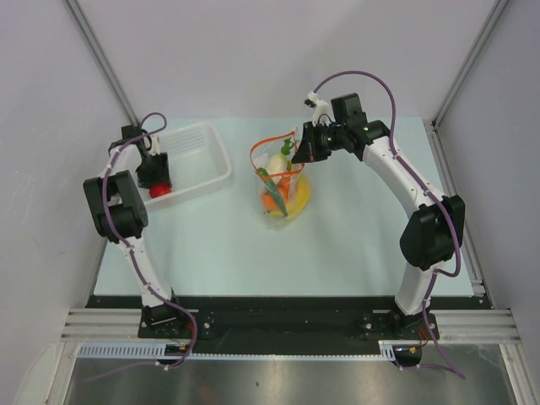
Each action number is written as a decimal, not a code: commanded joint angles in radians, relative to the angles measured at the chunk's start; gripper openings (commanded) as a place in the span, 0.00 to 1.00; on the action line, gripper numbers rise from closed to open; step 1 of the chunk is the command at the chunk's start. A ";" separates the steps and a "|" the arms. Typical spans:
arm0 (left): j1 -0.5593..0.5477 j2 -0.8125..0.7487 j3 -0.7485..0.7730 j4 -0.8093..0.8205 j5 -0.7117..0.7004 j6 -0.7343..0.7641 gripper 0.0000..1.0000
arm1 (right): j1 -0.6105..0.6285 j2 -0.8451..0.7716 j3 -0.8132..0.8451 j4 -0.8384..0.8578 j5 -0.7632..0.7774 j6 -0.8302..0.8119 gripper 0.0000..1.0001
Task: Place the food in the zip-top bag and seal the zipper
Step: Pick up the fake fruit from the bin, then place the fake fruit in the zipper food storage bag, then pick up the fake vegetable from the bin.
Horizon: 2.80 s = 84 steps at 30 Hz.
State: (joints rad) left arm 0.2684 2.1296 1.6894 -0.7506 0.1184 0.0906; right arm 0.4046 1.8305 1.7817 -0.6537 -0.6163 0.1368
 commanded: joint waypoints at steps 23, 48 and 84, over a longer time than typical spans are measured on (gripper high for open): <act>-0.449 -0.355 0.349 0.261 0.440 -0.233 0.29 | -0.007 -0.031 0.033 0.029 0.000 -0.019 0.00; -0.609 -0.399 0.173 0.347 0.414 -0.264 1.00 | -0.050 -0.097 -0.041 0.017 -0.036 -0.043 0.00; -0.101 0.088 0.184 0.256 -0.585 -0.048 0.47 | -0.096 -0.076 -0.008 0.006 -0.033 -0.040 0.00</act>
State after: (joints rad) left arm 0.1413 2.2017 1.8767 -0.5751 -0.4171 -0.0124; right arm 0.3119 1.7874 1.7374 -0.6773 -0.6399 0.0971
